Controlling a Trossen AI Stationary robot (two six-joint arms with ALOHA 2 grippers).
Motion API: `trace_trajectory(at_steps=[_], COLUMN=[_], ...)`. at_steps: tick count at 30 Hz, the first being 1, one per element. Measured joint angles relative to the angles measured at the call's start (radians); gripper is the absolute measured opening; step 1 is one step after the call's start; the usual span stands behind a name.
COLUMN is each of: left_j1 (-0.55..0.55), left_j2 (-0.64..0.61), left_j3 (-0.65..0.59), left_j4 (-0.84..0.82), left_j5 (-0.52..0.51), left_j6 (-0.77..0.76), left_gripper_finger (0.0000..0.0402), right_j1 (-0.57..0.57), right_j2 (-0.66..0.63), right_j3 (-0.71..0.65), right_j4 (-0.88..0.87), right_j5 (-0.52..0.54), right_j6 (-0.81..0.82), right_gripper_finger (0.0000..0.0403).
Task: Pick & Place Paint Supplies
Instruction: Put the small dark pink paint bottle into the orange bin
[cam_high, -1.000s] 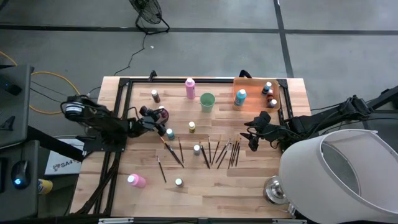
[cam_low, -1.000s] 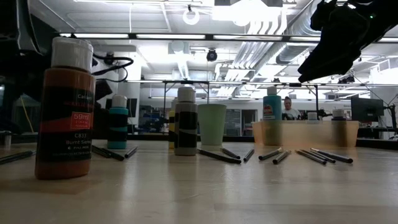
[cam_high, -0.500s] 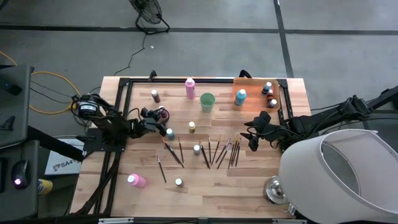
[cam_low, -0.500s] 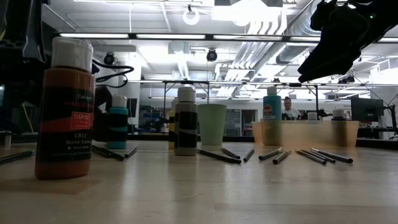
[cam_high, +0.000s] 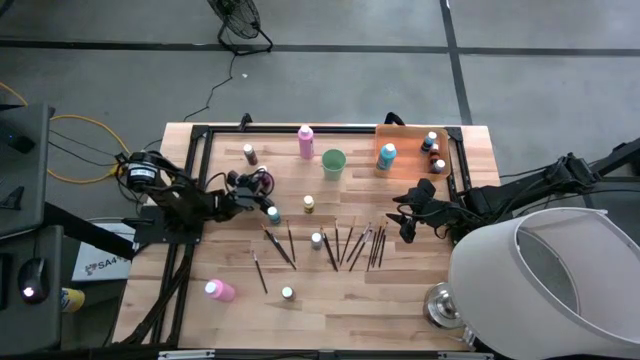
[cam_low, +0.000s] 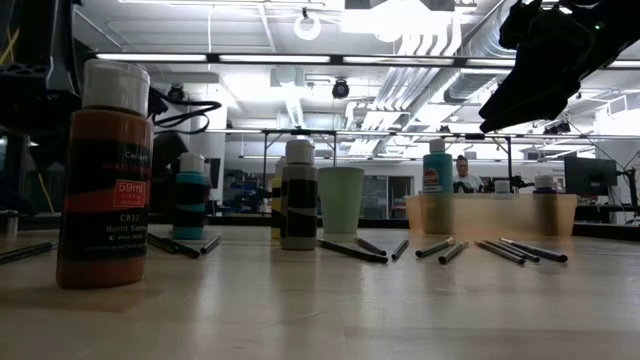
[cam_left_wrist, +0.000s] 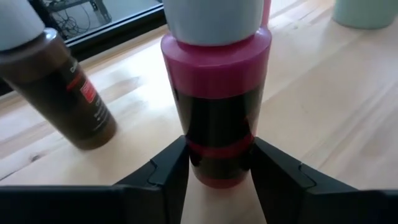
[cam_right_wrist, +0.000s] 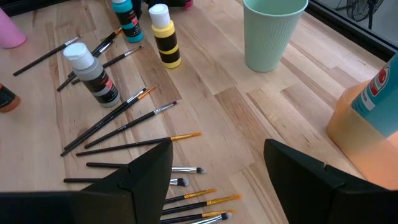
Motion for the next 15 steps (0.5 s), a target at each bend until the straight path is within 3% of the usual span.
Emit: trace_trajectory(at_steps=[9,15], left_j1=[-0.001,0.000], left_j2=[-0.029,-0.086], left_j3=[0.040,0.086], left_j4=[0.071,0.070], left_j5=[0.176,0.175], left_j6=[0.117,0.214], left_gripper_finger=[0.0150,0.0150], right_j1=[0.000,-0.002], right_j2=[0.000,0.000], right_j3=[0.000,0.000], right_j4=[0.070,0.178], right_j5=[0.001,0.041], right_j6=[0.018,-0.003], right_gripper_finger=[0.0246,0.0246])
